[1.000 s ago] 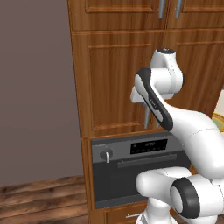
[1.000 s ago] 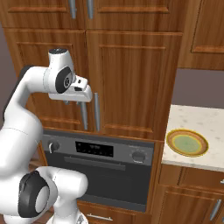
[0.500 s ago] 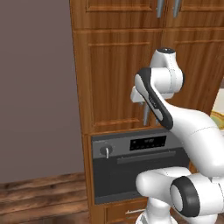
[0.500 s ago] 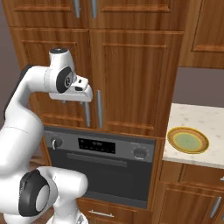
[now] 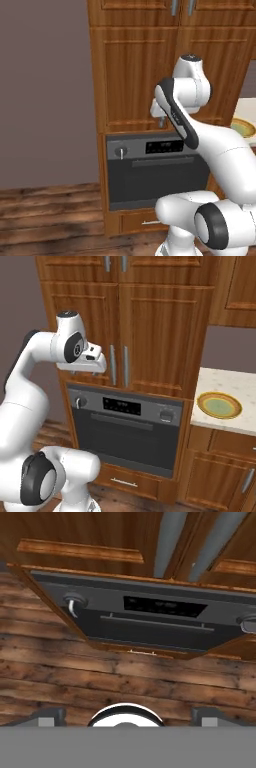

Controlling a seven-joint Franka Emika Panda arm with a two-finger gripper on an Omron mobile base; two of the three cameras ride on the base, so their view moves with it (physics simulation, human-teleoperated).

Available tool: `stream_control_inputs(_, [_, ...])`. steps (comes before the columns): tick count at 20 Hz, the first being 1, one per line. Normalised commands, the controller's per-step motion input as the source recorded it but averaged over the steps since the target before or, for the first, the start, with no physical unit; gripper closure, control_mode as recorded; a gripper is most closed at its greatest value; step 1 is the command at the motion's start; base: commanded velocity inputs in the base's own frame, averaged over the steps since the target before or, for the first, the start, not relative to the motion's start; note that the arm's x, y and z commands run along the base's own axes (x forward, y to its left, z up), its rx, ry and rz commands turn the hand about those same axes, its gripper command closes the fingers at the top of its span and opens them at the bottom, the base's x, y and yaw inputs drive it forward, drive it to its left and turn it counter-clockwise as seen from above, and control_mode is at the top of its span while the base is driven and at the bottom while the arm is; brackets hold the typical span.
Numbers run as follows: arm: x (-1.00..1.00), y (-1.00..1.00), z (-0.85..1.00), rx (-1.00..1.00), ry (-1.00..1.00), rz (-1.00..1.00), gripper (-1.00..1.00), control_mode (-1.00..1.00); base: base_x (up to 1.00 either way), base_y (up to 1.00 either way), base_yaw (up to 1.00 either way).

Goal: Take the baked cake out of the oven and place it on the plate for cooling. Then close the oven door.

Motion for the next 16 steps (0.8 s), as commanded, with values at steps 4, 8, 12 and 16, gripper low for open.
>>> stream_control_inputs(4, [0.0,0.0,0.0,0.0,0.0,0.0,-1.0,1.0,-0.28,-0.61,0.3])
stream_control_inputs(8, [0.0,0.0,0.0,0.0,0.0,0.0,-1.0,1.0,-0.31,-0.66,0.37])
stream_control_inputs(12, [0.0,0.0,0.0,0.0,0.0,0.0,-1.0,1.0,-0.54,-0.53,0.36])
stream_control_inputs(16, [0.0,0.0,0.0,0.0,0.0,0.0,-1.0,1.0,-0.47,-0.67,0.36])
